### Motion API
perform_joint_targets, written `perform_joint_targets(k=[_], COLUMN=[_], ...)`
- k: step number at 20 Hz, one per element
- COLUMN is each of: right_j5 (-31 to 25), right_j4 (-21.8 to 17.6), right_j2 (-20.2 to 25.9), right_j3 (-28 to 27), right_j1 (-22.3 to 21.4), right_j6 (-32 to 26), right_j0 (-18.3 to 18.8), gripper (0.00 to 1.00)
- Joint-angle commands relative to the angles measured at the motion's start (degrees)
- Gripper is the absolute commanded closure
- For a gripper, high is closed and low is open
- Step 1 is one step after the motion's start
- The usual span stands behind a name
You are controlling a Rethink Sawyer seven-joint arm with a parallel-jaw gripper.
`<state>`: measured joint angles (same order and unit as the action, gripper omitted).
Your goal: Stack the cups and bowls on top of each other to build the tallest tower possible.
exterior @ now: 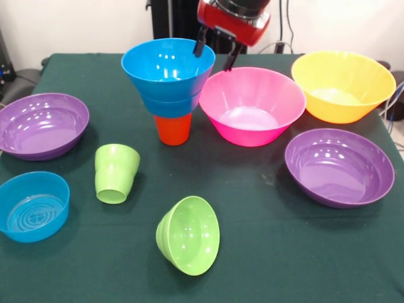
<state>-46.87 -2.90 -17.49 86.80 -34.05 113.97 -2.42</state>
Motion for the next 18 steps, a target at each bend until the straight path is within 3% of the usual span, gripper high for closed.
perform_joint_targets(k=[1,5,9,13,18], right_j5=[-6.2,-8.3,-6.3,-7.2,-11.3], right_j4=[0.3,-0.3,0.2,0.5,-2.7], right_j2=[4.1,3.7,4.7,6.8,11.6], right_j3=[4.7,7.9,11.4,12.0,3.0], right_j1=[-7.7,-12.8,-17.3,-19.8,-15.4], right_j6=[0.9,-1.2,-3.9,-10.0,-19.6], right_j0=[-0.2,0.0,2.1,7.2,17.3], gripper=[0.00,0.00,0.00,0.00,0.00])
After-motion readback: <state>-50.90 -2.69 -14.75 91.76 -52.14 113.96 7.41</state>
